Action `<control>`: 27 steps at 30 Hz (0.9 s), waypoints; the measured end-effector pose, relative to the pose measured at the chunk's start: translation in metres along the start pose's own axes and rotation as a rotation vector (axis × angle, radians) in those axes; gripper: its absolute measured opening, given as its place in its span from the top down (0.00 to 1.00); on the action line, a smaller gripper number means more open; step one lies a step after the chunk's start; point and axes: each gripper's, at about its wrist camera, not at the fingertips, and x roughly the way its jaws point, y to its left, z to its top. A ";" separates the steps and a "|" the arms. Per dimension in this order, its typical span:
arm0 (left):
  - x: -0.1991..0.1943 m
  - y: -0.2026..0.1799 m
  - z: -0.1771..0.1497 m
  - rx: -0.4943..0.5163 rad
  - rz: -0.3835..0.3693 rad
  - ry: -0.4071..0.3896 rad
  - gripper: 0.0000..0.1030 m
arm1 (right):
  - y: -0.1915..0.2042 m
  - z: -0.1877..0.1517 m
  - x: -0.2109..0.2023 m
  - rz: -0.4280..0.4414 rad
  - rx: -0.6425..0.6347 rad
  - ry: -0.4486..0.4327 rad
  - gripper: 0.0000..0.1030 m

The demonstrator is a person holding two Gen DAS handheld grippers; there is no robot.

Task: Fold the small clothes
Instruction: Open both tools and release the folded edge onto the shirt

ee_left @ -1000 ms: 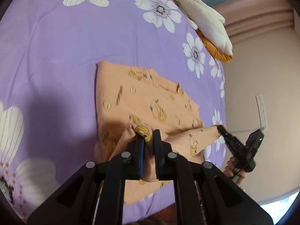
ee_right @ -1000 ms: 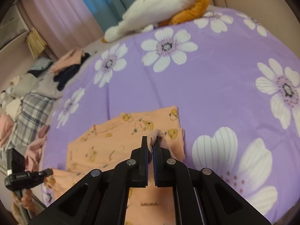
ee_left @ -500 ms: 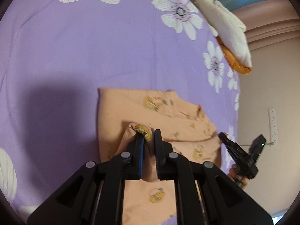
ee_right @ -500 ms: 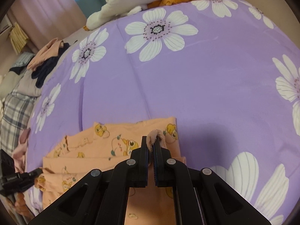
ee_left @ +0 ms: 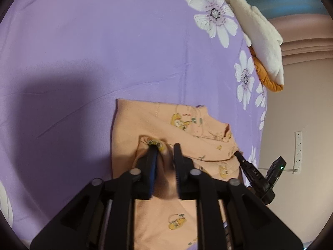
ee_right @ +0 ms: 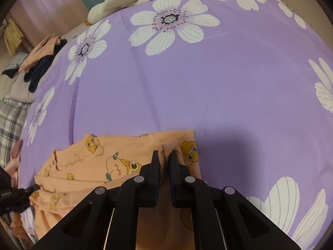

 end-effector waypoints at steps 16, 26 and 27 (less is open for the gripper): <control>-0.068 -0.037 -0.068 0.237 0.066 -0.112 0.65 | 0.011 -0.031 -0.068 0.067 -0.030 -0.108 0.55; -0.012 -0.046 -0.092 0.332 0.093 -0.003 0.78 | 0.028 -0.058 -0.047 0.019 -0.140 -0.034 0.55; -0.006 -0.045 -0.087 0.327 0.101 -0.002 0.78 | 0.030 -0.056 -0.046 0.019 -0.149 -0.042 0.55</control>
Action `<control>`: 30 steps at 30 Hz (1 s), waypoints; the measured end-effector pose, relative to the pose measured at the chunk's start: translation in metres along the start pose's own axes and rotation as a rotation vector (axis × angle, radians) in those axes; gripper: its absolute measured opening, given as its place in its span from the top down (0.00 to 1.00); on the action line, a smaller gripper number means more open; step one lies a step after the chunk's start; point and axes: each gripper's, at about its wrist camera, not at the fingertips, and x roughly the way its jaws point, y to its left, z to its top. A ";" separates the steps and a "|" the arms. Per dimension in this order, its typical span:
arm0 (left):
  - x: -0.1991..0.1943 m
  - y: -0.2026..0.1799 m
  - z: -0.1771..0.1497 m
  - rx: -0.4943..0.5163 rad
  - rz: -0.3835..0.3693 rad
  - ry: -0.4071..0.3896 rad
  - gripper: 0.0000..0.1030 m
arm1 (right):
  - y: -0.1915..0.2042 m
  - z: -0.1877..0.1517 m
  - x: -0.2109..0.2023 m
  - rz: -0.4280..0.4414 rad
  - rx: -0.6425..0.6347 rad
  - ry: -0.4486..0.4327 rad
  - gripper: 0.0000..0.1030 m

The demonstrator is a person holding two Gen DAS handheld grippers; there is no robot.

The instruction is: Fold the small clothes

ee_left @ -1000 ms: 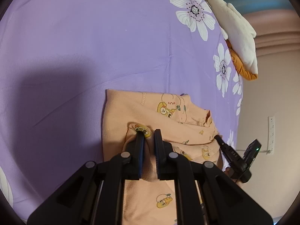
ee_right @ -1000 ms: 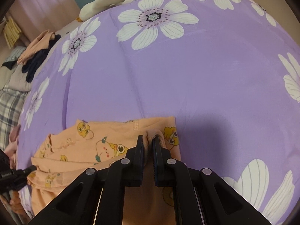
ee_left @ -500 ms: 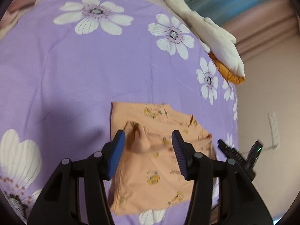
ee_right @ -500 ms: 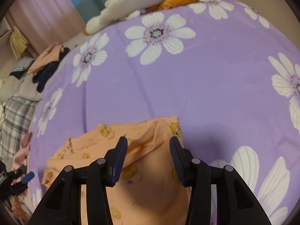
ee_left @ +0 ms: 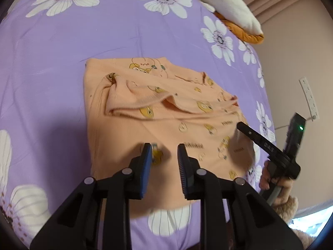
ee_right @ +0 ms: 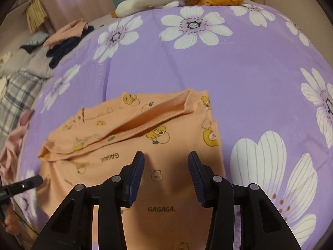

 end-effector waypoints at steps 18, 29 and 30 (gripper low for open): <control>0.036 0.049 0.082 -0.149 -0.066 -0.092 0.80 | -0.006 0.054 0.051 0.054 0.042 0.015 0.58; -0.014 0.053 0.098 -0.124 0.025 -0.201 0.55 | -0.035 0.069 0.025 0.037 0.094 -0.044 0.57; -0.018 0.054 0.095 -0.113 0.023 -0.198 0.55 | -0.041 0.069 0.020 0.035 0.101 -0.049 0.58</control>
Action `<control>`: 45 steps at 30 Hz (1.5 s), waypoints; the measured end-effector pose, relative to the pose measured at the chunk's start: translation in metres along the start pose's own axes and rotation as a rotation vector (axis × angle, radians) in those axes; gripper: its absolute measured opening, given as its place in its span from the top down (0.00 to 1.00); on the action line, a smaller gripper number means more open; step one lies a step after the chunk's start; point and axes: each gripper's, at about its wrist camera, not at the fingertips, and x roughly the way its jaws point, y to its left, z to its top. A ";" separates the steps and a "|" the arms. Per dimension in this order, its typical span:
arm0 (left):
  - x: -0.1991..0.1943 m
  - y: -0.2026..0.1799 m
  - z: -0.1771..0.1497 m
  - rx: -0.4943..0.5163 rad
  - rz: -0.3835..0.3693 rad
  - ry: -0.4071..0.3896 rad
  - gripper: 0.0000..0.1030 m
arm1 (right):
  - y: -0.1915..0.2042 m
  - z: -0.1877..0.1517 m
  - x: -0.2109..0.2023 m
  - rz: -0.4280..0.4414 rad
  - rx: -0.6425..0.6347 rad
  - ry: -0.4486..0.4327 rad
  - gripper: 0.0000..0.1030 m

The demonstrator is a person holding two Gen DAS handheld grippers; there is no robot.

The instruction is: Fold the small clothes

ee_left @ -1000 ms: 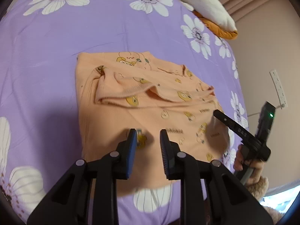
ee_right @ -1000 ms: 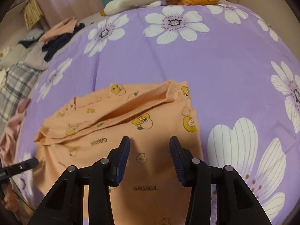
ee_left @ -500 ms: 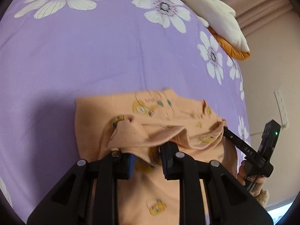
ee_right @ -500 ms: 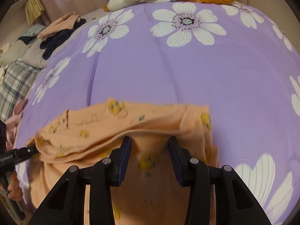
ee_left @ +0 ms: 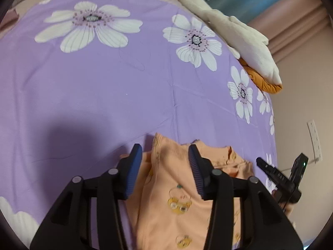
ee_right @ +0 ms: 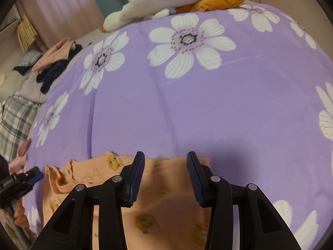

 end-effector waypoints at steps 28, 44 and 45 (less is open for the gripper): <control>0.038 0.009 -0.013 0.028 0.074 0.012 0.94 | -0.016 0.015 0.000 0.041 0.057 -0.056 0.95; 0.020 0.002 -0.019 0.023 0.145 0.015 0.73 | -0.010 0.001 0.036 -0.143 -0.005 0.059 0.93; 0.013 0.000 -0.022 0.024 0.138 0.007 0.69 | -0.009 0.000 0.033 -0.148 -0.011 0.061 0.91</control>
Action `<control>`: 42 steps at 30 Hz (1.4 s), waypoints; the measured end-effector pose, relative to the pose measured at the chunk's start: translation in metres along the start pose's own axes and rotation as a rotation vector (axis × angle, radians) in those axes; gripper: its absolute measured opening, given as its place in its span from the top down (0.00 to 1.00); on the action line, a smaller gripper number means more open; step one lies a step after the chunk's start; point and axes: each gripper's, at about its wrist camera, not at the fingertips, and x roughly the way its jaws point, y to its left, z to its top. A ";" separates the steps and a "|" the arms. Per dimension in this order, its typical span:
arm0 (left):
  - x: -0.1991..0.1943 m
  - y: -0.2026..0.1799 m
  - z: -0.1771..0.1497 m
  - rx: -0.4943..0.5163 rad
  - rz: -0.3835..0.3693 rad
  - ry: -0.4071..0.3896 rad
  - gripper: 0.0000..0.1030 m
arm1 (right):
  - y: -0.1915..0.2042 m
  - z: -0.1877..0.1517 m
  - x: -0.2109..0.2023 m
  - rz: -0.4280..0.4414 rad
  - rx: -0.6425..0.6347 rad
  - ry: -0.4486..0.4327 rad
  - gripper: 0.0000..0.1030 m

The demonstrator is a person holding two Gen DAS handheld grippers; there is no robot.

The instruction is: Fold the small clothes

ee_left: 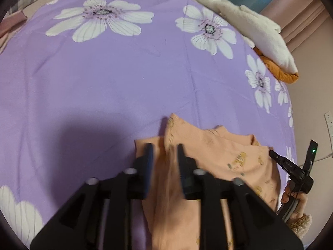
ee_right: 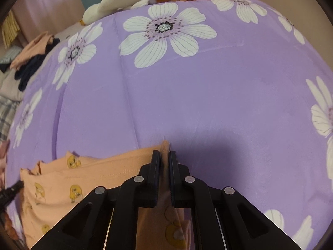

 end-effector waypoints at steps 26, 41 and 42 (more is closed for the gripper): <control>-0.043 0.012 -0.133 -0.102 -0.197 0.186 0.84 | -0.026 -0.137 -0.084 0.157 0.160 0.062 0.59; -0.043 0.008 -0.137 -0.027 -0.085 0.152 0.86 | -0.034 -0.143 -0.086 0.062 0.166 0.032 0.93; -0.045 0.007 -0.137 -0.020 -0.078 0.151 0.86 | -0.035 -0.144 -0.087 0.061 0.177 0.025 0.93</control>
